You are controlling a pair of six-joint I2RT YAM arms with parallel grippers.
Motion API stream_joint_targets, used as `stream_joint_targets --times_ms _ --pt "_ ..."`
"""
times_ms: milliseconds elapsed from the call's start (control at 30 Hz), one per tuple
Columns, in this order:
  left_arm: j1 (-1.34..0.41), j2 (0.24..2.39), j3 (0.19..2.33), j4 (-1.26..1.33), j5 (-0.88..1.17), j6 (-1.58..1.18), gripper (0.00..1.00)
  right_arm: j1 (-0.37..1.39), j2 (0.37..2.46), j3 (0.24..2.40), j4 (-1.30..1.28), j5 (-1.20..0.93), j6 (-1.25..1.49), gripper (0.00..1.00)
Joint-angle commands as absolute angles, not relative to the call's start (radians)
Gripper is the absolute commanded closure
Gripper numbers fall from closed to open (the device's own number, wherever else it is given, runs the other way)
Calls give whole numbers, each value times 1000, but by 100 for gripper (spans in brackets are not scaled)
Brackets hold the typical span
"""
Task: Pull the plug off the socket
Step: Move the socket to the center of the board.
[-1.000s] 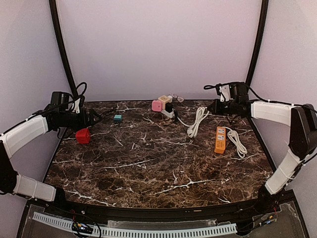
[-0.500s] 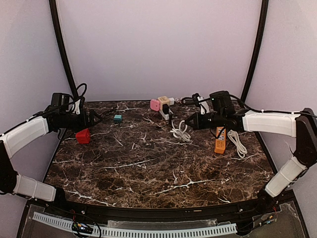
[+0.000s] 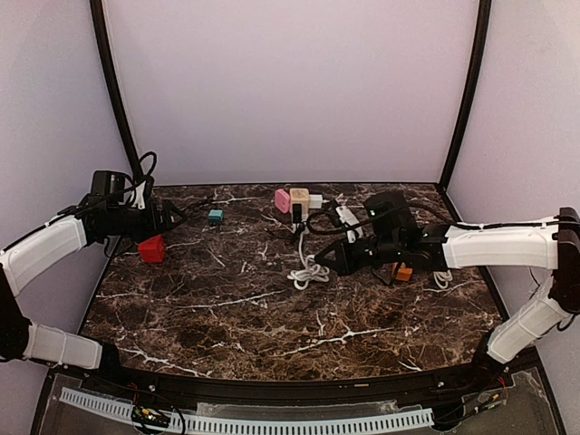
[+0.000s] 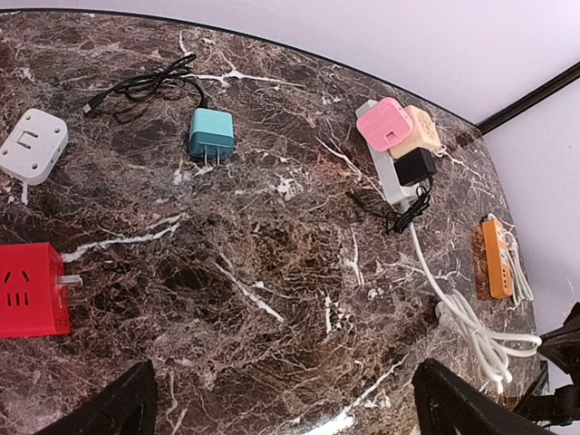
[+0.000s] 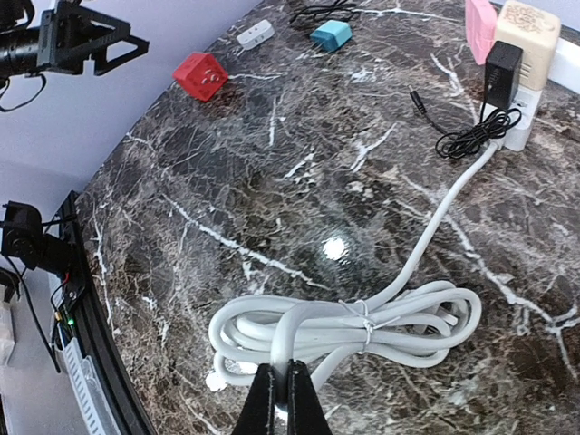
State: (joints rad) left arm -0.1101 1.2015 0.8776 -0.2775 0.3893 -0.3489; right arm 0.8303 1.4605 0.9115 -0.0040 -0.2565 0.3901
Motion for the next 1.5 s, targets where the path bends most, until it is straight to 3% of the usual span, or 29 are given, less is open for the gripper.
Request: stream_joint_targets --times_ms 0,300,633,1133,1300,1467 --pt "-125 1166 855 -271 394 -354 1 928 1435 864 55 -263 430 100" --pt "-153 1160 867 -290 359 -354 1 1099 1431 831 106 -197 506 100" --pt "-169 1148 874 -299 348 -350 1 1289 1585 926 222 -143 610 100" --pt "-211 1179 909 -334 303 -330 1 1231 1914 1254 246 -109 569 100" --pt "-219 1184 911 -334 311 -326 1 1208 1960 1303 255 -160 570 60" --pt "-247 1194 916 -336 295 -312 1 1173 1872 1231 271 -144 560 45"
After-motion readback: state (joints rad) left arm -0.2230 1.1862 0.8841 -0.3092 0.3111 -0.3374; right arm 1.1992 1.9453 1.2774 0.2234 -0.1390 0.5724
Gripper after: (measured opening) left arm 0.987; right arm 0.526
